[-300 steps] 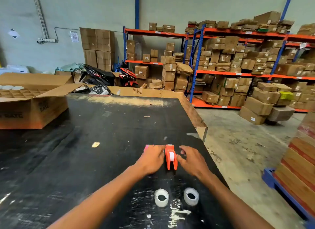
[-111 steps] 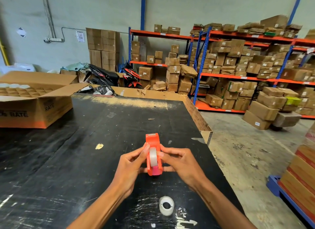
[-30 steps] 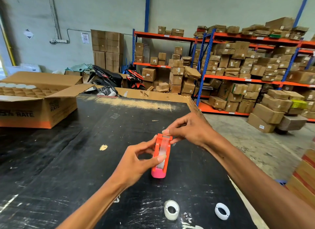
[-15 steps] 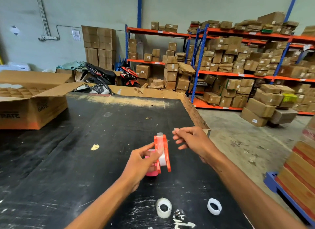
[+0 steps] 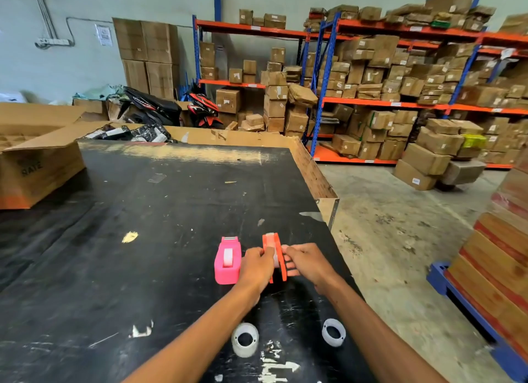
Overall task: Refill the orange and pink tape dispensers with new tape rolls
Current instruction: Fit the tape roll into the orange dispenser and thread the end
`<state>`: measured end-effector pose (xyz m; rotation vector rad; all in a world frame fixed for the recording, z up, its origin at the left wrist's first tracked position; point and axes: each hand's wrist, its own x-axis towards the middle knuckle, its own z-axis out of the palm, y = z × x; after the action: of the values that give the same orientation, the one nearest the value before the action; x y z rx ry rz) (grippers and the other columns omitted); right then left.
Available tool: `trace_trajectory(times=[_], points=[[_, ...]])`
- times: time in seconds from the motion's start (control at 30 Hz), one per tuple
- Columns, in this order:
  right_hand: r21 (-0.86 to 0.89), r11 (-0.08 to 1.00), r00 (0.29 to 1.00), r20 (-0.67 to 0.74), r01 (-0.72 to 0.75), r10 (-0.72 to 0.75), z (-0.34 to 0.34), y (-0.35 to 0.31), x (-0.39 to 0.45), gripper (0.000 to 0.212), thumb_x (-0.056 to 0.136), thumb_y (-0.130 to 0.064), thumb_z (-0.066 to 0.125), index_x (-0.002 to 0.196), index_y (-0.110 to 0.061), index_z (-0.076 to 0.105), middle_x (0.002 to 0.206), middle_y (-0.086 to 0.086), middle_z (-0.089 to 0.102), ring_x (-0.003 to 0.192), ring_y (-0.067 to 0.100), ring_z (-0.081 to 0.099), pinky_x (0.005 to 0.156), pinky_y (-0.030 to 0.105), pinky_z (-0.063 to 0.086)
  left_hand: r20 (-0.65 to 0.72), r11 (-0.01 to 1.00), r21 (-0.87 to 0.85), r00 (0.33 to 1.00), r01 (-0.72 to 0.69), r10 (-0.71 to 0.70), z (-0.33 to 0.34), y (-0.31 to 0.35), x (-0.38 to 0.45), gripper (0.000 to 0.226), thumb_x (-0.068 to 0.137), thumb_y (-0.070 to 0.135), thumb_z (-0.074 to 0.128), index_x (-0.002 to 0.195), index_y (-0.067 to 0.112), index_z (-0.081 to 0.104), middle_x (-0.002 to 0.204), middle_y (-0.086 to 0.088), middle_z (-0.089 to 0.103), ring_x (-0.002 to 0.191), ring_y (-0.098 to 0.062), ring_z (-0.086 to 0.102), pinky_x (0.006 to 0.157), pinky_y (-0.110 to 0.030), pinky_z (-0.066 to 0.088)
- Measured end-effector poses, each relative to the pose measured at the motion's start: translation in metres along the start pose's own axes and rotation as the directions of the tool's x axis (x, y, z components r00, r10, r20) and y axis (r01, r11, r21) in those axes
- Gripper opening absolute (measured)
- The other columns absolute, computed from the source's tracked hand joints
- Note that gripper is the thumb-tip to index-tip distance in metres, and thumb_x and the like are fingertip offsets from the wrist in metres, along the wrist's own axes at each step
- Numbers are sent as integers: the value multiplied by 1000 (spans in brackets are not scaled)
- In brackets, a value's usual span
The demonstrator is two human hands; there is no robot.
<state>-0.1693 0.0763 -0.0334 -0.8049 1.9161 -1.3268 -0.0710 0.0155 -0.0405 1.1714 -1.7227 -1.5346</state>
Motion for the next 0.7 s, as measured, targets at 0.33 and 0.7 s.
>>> trace_trajectory(times=[0.33, 0.7], points=[[4, 998, 998, 16, -59, 59, 4, 11, 15, 29, 95, -18, 48, 96, -1, 71, 95, 14, 75, 83, 18, 72, 62, 22, 57, 14, 986, 164, 999, -42, 40, 0, -7, 5, 37, 94, 25, 42, 88, -4, 65, 99, -27, 68, 97, -43, 60, 69, -33, 38], [-228, 972, 993, -93, 52, -75, 2, 7, 12, 37, 91, -28, 54, 71, 1, 65, 68, 9, 53, 66, 17, 50, 65, 34, 49, 82, 955, 224, 980, -193, 179, -23, 10, -13, 24, 95, 13, 44, 81, 9, 63, 73, -3, 59, 65, -18, 54, 63, -29, 44]])
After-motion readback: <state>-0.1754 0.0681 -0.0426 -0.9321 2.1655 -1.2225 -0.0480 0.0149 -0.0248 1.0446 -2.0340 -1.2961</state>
